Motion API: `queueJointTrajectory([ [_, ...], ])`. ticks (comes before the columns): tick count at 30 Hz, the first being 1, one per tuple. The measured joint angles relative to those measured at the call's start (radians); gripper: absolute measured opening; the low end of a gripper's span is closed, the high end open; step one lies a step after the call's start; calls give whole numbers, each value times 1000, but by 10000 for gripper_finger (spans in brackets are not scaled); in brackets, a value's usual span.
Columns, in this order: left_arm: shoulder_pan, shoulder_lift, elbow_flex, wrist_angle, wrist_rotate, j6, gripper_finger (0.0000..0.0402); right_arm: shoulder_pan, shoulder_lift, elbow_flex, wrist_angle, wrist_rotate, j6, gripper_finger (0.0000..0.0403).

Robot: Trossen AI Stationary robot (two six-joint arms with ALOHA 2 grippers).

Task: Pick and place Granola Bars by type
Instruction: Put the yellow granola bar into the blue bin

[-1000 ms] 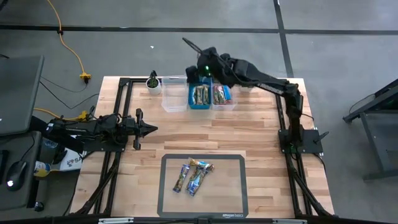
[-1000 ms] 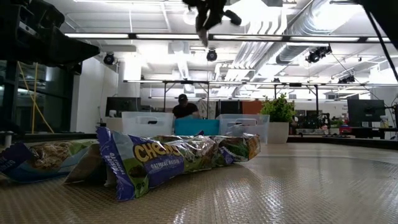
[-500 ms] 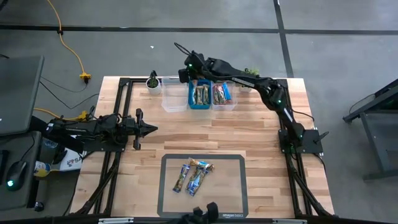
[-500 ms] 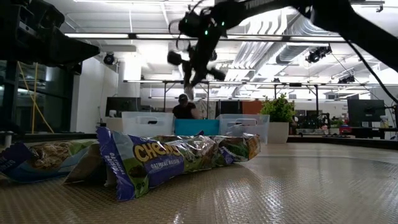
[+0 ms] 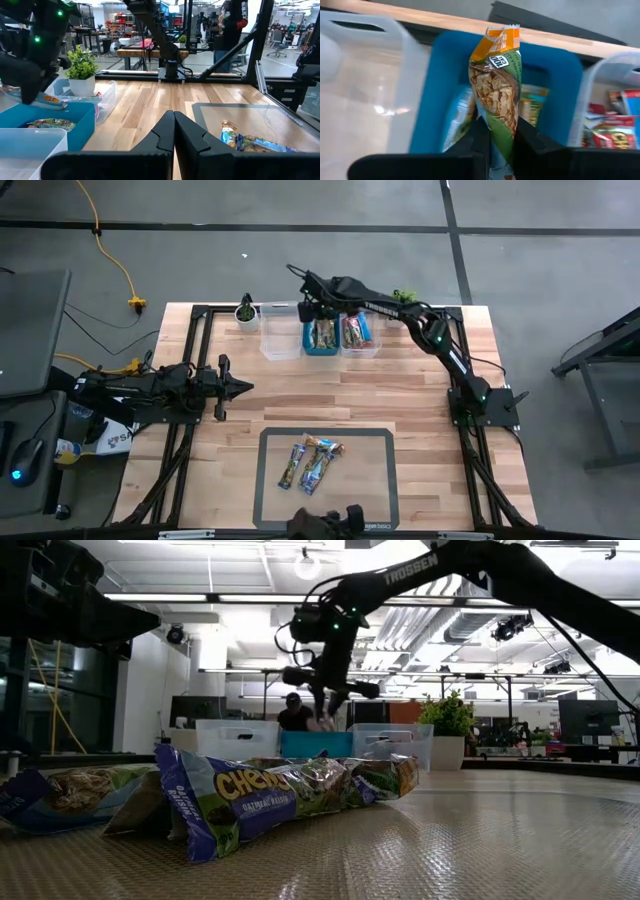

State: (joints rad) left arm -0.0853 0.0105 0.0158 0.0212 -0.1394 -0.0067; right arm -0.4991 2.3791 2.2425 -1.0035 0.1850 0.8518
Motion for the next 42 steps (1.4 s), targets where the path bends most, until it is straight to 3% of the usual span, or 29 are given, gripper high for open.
queueJointTrajectory([
  [12,0,0,0,0,0,0,1,-7,10,0,-50,-21,-22,36],
  [42,0,0,0,0,0,0,1,-7,10,0,-55,-40,-44,82],
])
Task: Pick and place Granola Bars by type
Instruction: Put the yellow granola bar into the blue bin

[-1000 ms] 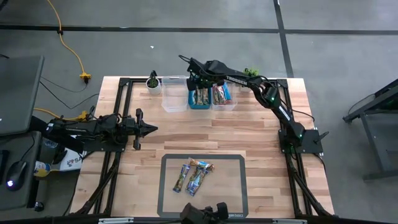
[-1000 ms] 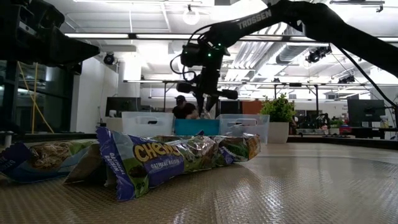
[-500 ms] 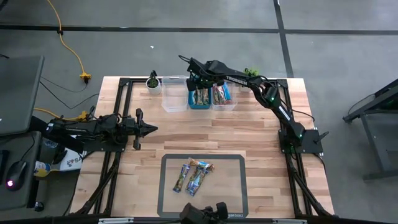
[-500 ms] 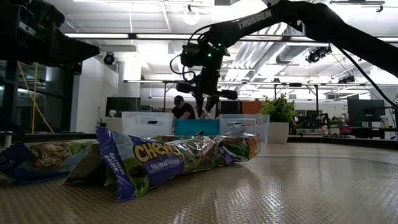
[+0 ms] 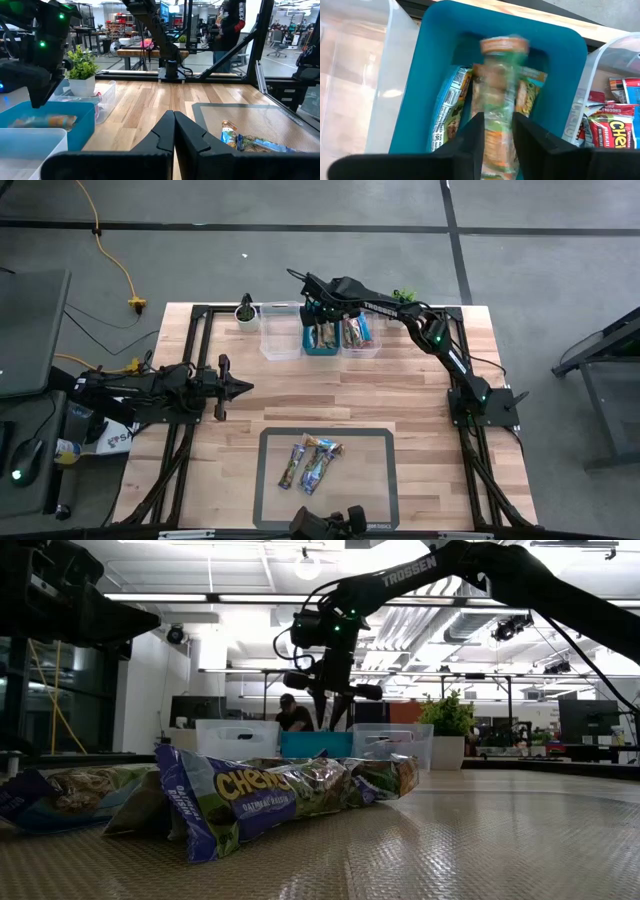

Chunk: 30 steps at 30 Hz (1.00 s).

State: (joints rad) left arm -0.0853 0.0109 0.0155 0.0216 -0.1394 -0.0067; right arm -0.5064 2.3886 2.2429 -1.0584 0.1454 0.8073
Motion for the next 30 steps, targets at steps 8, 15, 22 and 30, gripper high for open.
queueJointTrajectory([
  [8,0,0,0,0,0,0,1,1,0,0,0,0,1,109],
  [15,0,0,0,0,0,0,1,1,0,0,33,-42,-59,120],
  [22,0,0,0,0,0,0,1,3,-14,0,90,-111,-173,120],
  [30,0,0,0,0,0,0,1,3,-101,0,76,-120,-304,119],
])
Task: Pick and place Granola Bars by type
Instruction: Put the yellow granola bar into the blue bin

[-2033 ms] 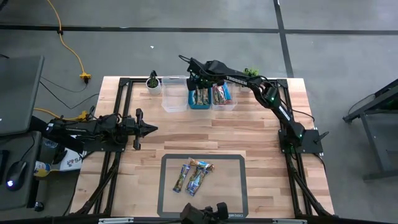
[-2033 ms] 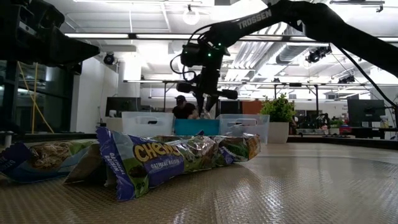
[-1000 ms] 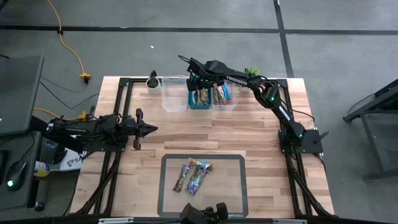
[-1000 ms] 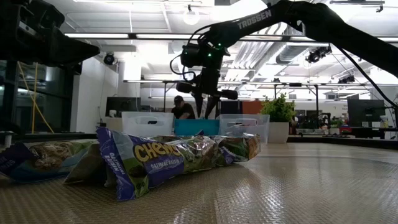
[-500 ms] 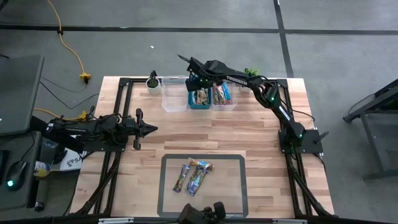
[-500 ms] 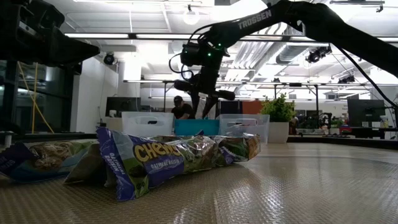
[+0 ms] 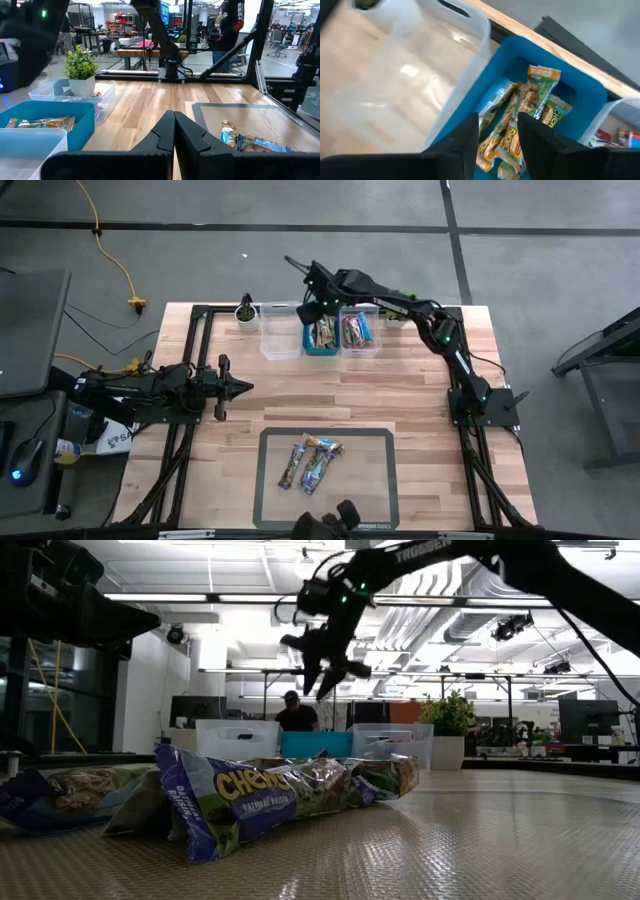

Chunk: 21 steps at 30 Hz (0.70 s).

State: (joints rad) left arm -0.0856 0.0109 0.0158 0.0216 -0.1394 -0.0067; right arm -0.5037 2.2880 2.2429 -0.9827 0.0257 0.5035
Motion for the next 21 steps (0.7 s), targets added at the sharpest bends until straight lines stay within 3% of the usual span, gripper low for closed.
queueJointTrajectory([
  [5,0,0,0,0,0,0,1,12,-77,0,-35,-57,-73,119],
  [13,0,0,0,0,0,0,1,74,-186,0,-95,-237,-139,119],
  [21,0,0,0,0,0,0,1,188,-269,0,-141,-268,-192,119],
])
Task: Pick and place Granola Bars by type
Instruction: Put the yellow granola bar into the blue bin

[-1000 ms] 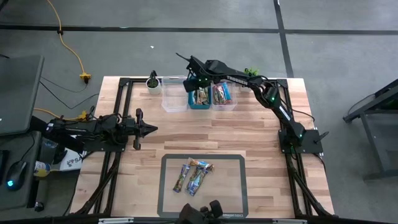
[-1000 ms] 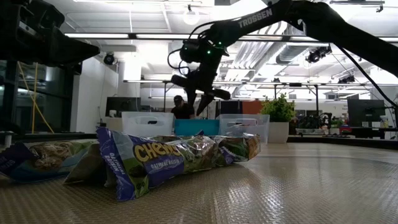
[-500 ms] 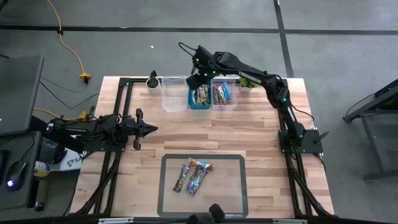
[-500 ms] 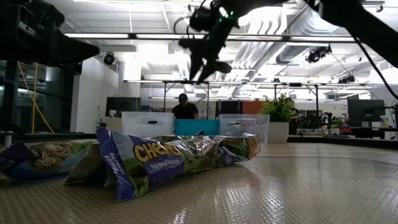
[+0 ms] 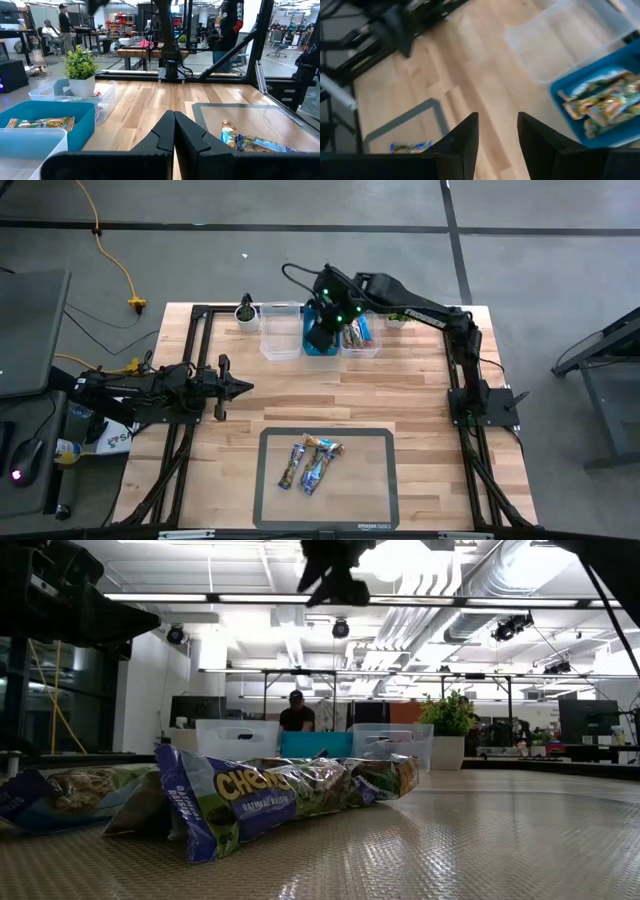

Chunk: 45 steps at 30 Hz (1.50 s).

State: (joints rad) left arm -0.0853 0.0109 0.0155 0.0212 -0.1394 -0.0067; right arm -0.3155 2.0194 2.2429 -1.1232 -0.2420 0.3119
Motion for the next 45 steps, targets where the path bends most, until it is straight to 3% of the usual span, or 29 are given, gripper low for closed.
queueJointTrajectory([
  [9,0,0,0,0,0,0,1,154,-53,0,-28,23,32,119],
  [22,0,0,0,0,0,0,1,394,-54,0,-54,263,156,119],
  [45,0,0,0,0,0,0,1,678,-54,0,-51,453,257,119],
])
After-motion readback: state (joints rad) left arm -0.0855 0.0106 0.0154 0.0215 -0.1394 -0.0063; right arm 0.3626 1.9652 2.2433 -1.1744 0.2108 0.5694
